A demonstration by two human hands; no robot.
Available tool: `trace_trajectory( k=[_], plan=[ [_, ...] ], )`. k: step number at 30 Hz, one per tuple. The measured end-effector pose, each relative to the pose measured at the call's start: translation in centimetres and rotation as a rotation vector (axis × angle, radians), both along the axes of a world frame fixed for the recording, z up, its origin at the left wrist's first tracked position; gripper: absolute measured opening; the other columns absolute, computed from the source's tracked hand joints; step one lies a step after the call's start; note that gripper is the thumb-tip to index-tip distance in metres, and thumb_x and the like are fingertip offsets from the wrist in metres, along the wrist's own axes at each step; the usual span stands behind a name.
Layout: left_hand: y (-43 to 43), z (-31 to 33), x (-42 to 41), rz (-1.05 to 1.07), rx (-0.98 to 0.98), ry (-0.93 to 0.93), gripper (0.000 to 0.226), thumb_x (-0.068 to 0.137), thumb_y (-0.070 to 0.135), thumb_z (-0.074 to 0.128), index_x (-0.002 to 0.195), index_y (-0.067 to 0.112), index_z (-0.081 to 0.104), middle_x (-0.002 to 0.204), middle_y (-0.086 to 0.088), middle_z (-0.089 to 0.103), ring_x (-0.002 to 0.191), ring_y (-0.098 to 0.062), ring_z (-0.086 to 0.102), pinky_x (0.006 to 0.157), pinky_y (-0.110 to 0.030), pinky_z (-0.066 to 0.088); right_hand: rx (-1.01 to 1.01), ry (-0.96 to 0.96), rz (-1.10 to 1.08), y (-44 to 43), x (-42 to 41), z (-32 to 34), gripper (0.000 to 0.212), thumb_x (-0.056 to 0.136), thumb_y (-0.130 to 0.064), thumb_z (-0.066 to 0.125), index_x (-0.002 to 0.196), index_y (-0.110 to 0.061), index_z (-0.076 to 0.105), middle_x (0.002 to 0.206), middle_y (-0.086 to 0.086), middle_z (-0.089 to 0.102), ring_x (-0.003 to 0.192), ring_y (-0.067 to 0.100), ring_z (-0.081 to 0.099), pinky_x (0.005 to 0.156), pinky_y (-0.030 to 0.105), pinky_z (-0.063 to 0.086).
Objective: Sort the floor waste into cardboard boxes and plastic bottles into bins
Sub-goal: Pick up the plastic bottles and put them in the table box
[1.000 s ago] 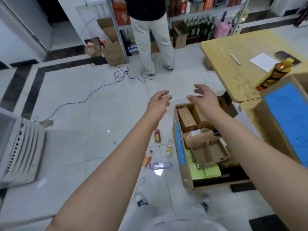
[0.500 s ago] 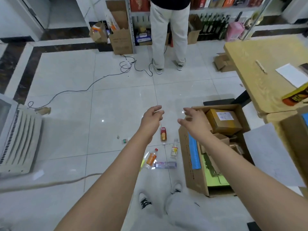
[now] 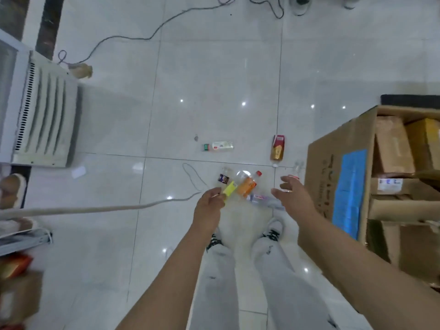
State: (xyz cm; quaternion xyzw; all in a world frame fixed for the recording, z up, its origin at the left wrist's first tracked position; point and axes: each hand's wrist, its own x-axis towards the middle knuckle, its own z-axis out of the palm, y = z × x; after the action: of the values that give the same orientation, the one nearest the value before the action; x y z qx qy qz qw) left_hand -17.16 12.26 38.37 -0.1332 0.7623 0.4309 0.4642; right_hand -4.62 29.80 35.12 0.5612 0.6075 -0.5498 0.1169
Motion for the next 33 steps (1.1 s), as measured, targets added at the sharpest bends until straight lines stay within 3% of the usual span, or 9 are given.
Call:
trace_trajectory(
  k=[4,8,11,13,15,19,24,29,33],
  plan=[
    [-2.0,-13.3,1.5,0.057,-0.082,-0.135,0.029,0.092,0.015,0.058,0.120,0.017,0.060,0.116,-0.009,0.067,0.088,-0.015,0.060,0.069,-0.022,0.043,-0.056,-0.111,0.004,-1.8,0.6,-13.9,0.056,0.087,-0.024,0.072,0.137,-0.010,0.049,0.124,0.013,0.059,0.110,0.028,0.059,0.100,0.048,0.048],
    [-3.8,-25.8,3.6,-0.041,-0.103,-0.201,0.032,0.094,0.009,0.055,0.126,0.010,0.056,0.107,-0.008,0.062,0.077,-0.014,0.056,0.053,-0.013,0.043,0.003,-0.212,0.177,-3.5,2.1,-26.1,0.056,0.087,-0.018,0.071,0.137,-0.007,0.048,0.112,0.010,0.058,0.103,0.024,0.057,0.094,0.034,0.046],
    [-4.4,-33.7,5.1,-0.127,-0.115,-0.231,0.031,0.093,0.011,0.054,0.124,0.012,0.057,0.112,-0.011,0.064,0.081,-0.018,0.056,0.055,-0.020,0.040,0.103,-0.292,0.421,-3.6,3.6,-33.6,0.048,0.087,-0.013,0.067,0.131,-0.006,0.050,0.121,0.016,0.060,0.114,0.033,0.057,0.088,0.035,0.045],
    [-4.3,-38.1,6.4,-0.158,-0.116,-0.247,0.032,0.092,0.012,0.054,0.124,0.012,0.057,0.113,-0.011,0.065,0.080,-0.018,0.057,0.056,-0.021,0.038,0.170,-0.352,0.561,-3.3,5.1,-38.0,0.040,0.084,-0.011,0.063,0.121,-0.004,0.051,0.116,0.021,0.059,0.107,0.039,0.058,0.076,0.034,0.045],
    [-3.9,-41.6,7.6,-0.170,-0.108,-0.269,0.032,0.092,0.012,0.055,0.124,0.014,0.057,0.117,-0.011,0.065,0.077,-0.015,0.057,0.056,-0.021,0.038,0.249,-0.386,0.664,-3.0,6.2,-41.7,0.042,0.083,-0.011,0.062,0.122,-0.004,0.048,0.116,0.022,0.055,0.107,0.040,0.056,0.075,0.036,0.043],
    [-2.5,-46.4,9.4,-0.159,-0.073,-0.307,0.033,0.093,0.015,0.055,0.126,0.018,0.056,0.120,-0.008,0.065,0.085,-0.014,0.059,0.062,-0.021,0.042,0.414,-0.389,0.847,-2.4,6.1,-46.9,0.056,0.082,-0.008,0.062,0.134,-0.004,0.041,0.128,0.021,0.049,0.118,0.039,0.047,0.087,0.044,0.044],
    [-2.1,-49.5,11.2,-0.134,-0.034,-0.336,0.034,0.094,0.016,0.054,0.128,0.017,0.056,0.119,-0.007,0.065,0.091,-0.015,0.059,0.064,-0.020,0.043,0.500,-0.428,1.022,-2.1,6.4,-52.2,0.053,0.080,-0.006,0.061,0.130,-0.005,0.045,0.121,0.021,0.053,0.107,0.041,0.053,0.086,0.047,0.043],
    [-2.6,-50.3,11.4,-0.107,-0.038,-0.344,0.035,0.095,0.014,0.053,0.130,0.014,0.055,0.117,-0.008,0.064,0.090,-0.014,0.059,0.062,-0.018,0.041,0.481,-0.457,0.990,-1.9,6.3,-54.0,0.056,0.080,-0.007,0.062,0.133,-0.008,0.042,0.122,0.020,0.049,0.108,0.042,0.050,0.089,0.050,0.041],
    [-2.8,-49.4,11.1,-0.109,-0.047,-0.321,0.035,0.095,0.013,0.052,0.129,0.015,0.055,0.116,-0.006,0.065,0.089,-0.014,0.058,0.063,-0.018,0.042,0.428,-0.405,0.977,-1.4,6.5,-53.1,0.055,0.077,-0.007,0.066,0.127,-0.008,0.044,0.118,0.019,0.050,0.103,0.042,0.051,0.080,0.046,0.043]
  ],
)
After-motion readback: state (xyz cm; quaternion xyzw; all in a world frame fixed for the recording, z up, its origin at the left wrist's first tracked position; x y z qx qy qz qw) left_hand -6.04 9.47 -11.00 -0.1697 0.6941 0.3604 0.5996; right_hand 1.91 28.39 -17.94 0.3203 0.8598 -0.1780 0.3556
